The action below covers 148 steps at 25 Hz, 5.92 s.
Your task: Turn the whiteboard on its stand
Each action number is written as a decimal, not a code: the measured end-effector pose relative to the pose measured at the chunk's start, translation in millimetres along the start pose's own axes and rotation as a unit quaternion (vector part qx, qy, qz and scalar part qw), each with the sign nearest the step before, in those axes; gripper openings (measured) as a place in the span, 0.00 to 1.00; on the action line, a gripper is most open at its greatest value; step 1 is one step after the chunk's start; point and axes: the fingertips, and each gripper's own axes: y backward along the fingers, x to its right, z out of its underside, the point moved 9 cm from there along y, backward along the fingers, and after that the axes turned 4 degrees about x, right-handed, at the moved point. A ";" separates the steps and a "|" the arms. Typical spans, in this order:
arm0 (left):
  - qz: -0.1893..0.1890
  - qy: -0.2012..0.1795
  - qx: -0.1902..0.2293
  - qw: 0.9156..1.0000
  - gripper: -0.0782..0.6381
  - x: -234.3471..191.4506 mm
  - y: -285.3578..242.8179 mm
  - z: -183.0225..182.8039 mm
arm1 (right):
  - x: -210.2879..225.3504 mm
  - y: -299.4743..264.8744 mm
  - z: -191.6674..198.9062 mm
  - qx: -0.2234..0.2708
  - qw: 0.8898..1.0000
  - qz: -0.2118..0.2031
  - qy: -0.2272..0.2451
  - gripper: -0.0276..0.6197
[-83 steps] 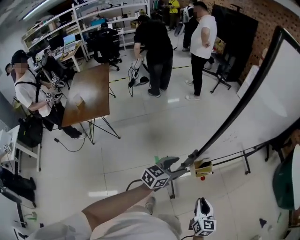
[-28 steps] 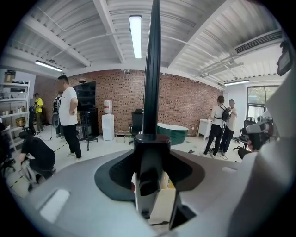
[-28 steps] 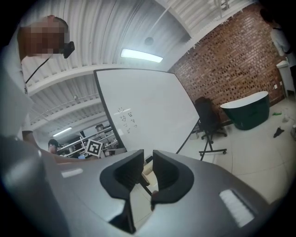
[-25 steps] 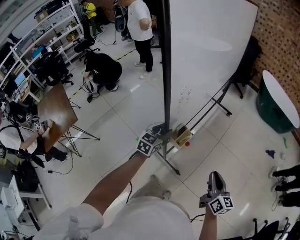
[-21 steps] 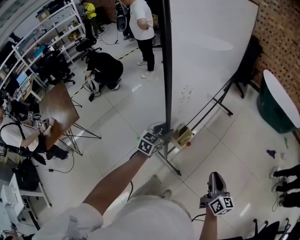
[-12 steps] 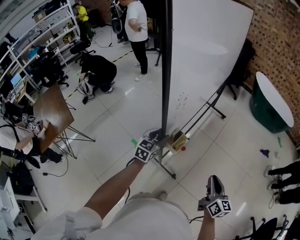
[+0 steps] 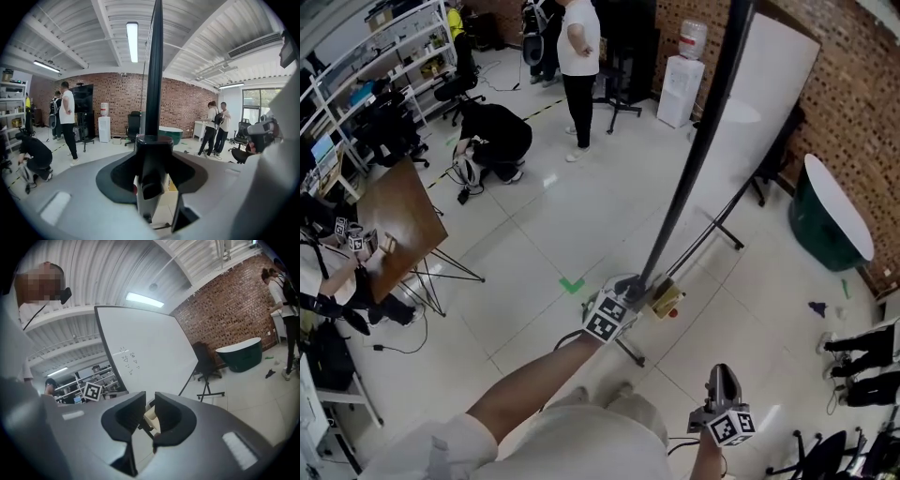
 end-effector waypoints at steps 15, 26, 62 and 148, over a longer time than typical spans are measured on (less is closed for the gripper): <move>-0.004 -0.006 0.007 1.000 0.40 16.7 63.0 16.3 | -84.3 69.9 81.3 -0.007 0.998 0.068 0.015 0.13; -0.018 0.003 0.009 1.000 0.40 31.5 111.6 33.6 | -87.7 104.1 85.0 0.002 0.997 0.072 0.018 0.13; -0.100 0.028 -0.001 0.995 0.40 186.4 209.8 71.6 | 2.0 389.9 105.3 -0.009 0.995 0.101 -0.022 0.12; -0.217 0.073 -0.009 0.973 0.38 176.9 516.0 161.3 | -106.0 281.6 161.5 -0.136 0.985 -0.049 0.093 0.12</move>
